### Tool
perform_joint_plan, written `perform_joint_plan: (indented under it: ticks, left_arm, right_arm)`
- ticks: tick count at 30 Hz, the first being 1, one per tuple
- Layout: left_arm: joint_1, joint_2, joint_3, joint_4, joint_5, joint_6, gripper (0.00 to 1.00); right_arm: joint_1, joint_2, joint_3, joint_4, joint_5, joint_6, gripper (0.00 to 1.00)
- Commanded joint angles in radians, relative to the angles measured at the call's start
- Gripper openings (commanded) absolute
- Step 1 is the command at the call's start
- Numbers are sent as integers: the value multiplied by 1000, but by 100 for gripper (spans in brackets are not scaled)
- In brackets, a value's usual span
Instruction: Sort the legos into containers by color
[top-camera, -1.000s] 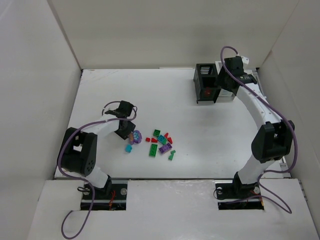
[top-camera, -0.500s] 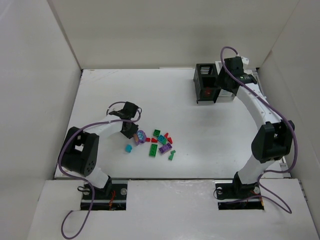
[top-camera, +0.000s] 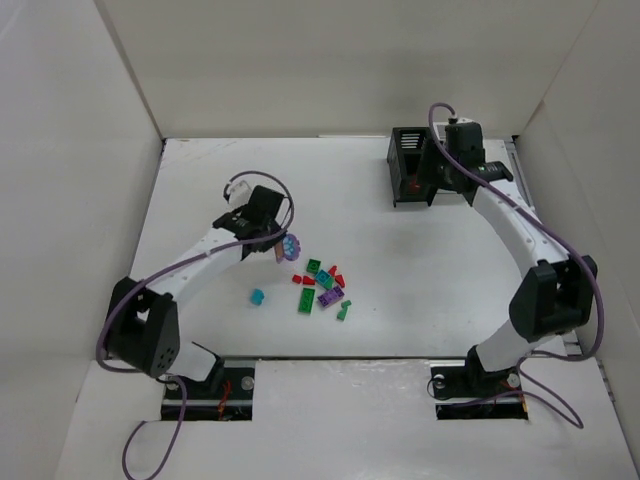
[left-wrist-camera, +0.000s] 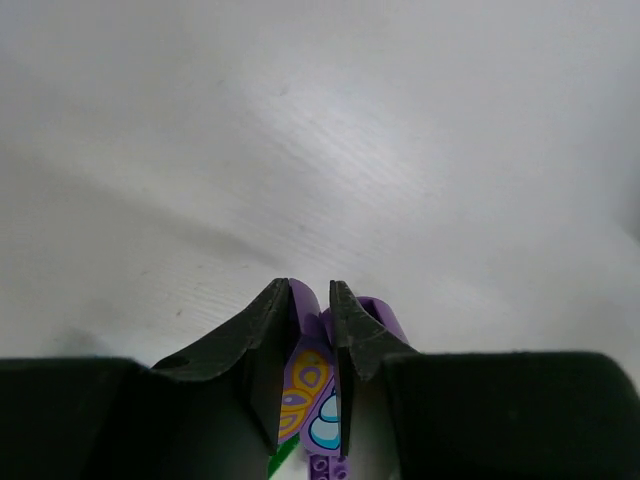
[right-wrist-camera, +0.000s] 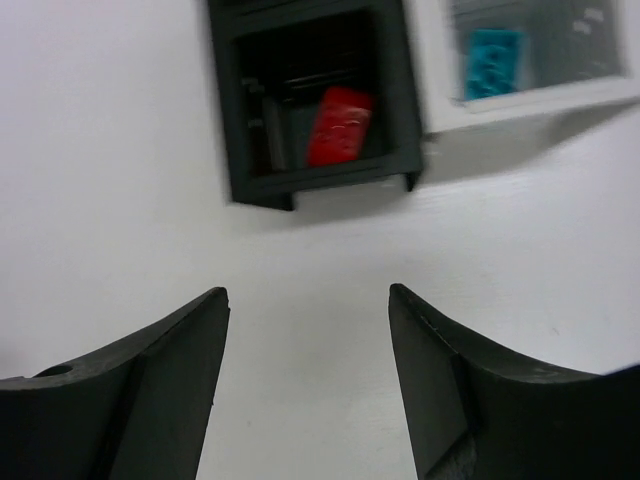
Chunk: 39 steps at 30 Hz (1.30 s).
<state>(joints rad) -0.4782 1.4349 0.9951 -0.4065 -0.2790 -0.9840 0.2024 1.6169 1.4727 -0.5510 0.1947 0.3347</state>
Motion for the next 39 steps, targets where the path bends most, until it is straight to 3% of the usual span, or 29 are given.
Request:
perform_joint_plan:
  ticks: [1, 3, 4, 5, 7, 9, 13, 19, 23, 35, 39]
  left_arm:
    - [-11, -122, 65, 87, -71, 175, 0]
    - [-11, -193, 56, 186, -49, 247, 0]
    - [-11, -217, 45, 222, -2, 330, 0]
    - [-11, -238, 31, 248, 10, 350, 0]
    - [-11, -297, 22, 316, 69, 401, 0]
    - [-11, -333, 22, 339, 96, 436, 0]
    - [-33, -353, 22, 373, 144, 458, 0]
    - [-75, -343, 53, 373, 144, 424, 0]
    - [-102, -343, 62, 373, 135, 410, 0]
    - [-143, -401, 34, 391, 124, 381, 0]
    - [-143, -412, 23, 402, 124, 393, 0]
  right_arm:
    - [15, -158, -104, 219, -370, -143, 70]
    - [15, -251, -175, 334, -589, -269, 71]
    - [15, -277, -237, 362, -803, -310, 73]
    - [28, -300, -262, 382, -910, -354, 79]
    - [49, -330, -287, 404, -1070, -404, 86]
    - [106, -330, -287, 404, -1103, -419, 95]
    - [239, -284, -220, 404, -1088, -395, 99]
    - [451, -236, -181, 522, -787, -324, 99]
    - [476, -178, -151, 589, -752, -223, 99]
    - [511, -112, -109, 589, -679, -203, 92]
    - [520, -112, -120, 589, -690, -194, 84]
